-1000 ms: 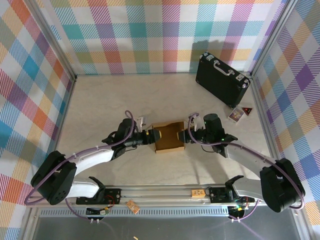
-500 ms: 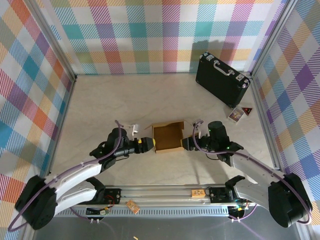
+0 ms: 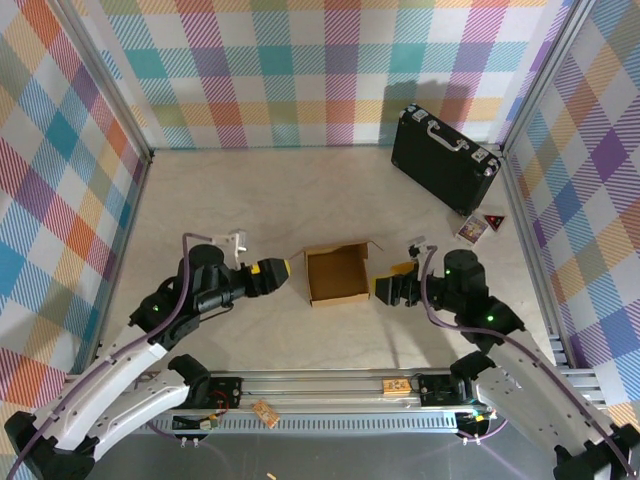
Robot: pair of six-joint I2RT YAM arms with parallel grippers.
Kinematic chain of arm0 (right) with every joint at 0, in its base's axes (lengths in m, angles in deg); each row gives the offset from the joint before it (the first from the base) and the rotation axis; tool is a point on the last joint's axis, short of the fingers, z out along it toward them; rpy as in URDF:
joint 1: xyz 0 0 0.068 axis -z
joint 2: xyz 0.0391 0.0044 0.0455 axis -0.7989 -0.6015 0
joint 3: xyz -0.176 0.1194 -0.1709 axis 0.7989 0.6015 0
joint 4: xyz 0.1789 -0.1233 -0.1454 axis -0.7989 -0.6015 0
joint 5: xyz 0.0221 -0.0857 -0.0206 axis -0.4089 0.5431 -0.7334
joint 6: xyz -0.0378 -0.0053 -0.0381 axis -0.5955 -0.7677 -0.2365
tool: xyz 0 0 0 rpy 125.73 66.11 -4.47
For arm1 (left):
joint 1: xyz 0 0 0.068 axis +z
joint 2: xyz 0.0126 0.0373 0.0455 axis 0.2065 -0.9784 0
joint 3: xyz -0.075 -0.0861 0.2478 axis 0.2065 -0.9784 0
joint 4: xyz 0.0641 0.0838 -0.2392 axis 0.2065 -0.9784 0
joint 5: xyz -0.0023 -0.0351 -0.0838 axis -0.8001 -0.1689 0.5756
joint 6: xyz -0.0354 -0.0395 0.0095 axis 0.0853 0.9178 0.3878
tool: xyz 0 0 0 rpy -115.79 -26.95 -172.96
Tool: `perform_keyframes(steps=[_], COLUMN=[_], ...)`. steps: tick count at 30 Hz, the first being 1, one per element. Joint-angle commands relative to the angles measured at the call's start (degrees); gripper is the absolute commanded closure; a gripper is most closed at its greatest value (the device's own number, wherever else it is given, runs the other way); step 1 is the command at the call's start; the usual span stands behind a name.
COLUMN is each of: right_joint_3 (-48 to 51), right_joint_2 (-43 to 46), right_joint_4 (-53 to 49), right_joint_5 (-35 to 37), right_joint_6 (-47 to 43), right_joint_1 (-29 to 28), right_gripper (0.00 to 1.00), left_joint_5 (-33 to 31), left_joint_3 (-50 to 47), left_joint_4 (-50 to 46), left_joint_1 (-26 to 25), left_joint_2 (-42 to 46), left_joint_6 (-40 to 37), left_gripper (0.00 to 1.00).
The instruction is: Fold the paper box
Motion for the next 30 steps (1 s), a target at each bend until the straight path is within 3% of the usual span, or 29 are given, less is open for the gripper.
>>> perform_keyframes(steps=[1, 5, 8, 14, 22, 30], right_joint_3=[-7.8, -19.0, -24.9, -37.0, -28.7, -18.5], right_joint_2=[-1.8, -12.6, -20.6, -36.5, -37.6, -35.6], right_joint_4=[-7.1, -10.1, -8.4, -15.6, -11.2, -6.3], right_joint_5=[5.3, 10.2, 9.8, 10.3, 7.3, 3.2], right_joint_6=[1.2, 0.9, 0.4, -2.1, -0.8, 0.9], right_joint_1=[-0.4, -0.3, 0.3, 1.6, 1.7, 1.7], right_gripper=[0.21, 0.19, 0.19, 0.23, 0.28, 0.33], left_joint_5=[-4.1, -1.7, 1.9, 6.8, 14.0, 14.1], left_joint_3=[7.9, 17.5, 23.3, 26.7, 15.9, 6.2], left_joint_4=[-7.0, -8.9, -10.0, -8.1, 4.5, 11.8], left_joint_1=[0.7, 3.8, 7.5, 9.5, 9.0, 4.8], left_joint_2=[-4.9, -16.1, -24.7, -34.9, -37.0, -38.0], left_joint_6=[-1.3, -2.4, -2.5, -3.4, 0.8, 1.0], left_gripper=[0.12, 0.1, 0.12, 0.19, 0.26, 0.32])
